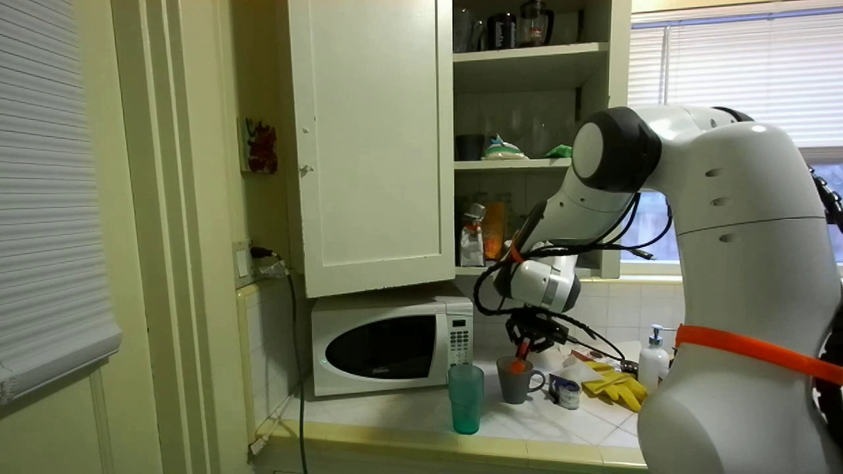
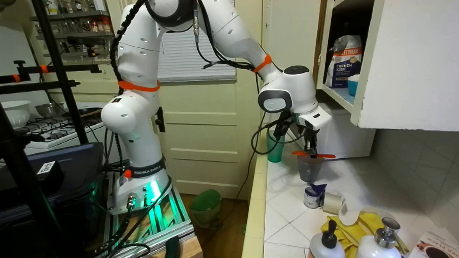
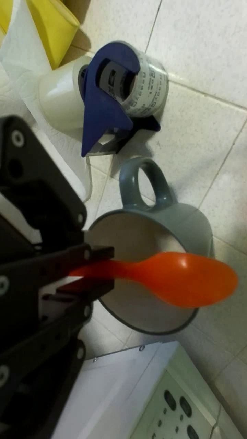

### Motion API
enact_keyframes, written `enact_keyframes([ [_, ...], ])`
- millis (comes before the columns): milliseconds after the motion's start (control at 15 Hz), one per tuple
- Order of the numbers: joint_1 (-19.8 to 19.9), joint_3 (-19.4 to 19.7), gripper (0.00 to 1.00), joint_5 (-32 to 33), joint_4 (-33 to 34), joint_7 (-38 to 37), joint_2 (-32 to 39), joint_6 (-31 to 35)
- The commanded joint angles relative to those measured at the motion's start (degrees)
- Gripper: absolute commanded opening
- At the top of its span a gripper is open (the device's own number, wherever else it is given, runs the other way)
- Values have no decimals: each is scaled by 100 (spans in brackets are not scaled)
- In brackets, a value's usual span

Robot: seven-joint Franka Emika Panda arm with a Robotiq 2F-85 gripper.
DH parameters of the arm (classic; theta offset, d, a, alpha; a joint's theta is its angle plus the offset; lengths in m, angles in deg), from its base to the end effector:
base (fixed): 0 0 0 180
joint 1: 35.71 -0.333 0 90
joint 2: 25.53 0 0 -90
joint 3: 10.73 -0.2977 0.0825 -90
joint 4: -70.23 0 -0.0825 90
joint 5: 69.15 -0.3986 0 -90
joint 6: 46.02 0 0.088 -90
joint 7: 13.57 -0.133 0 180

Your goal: Put the spoon on the glass

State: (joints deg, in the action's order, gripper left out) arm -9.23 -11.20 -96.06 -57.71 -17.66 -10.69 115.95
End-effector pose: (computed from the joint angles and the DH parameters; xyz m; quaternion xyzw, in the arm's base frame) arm 0.5182 -0.2742 0.2326 -0.8723 0.4483 -0.1797 0.0761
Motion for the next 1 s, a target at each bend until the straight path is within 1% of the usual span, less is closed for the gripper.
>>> enact_keyframes([
  [0, 119, -109, 4, -213, 212, 148, 156, -184],
  [333, 182, -214, 4, -314, 329, 164, 273, -203],
  [667, 179, -230, 4, -264, 347, 98, 304, -276],
  [733, -97, 46, 4, -392, 364, 169, 306, -337],
  [933, -175, 143, 4, -444, 394, 161, 333, -444],
])
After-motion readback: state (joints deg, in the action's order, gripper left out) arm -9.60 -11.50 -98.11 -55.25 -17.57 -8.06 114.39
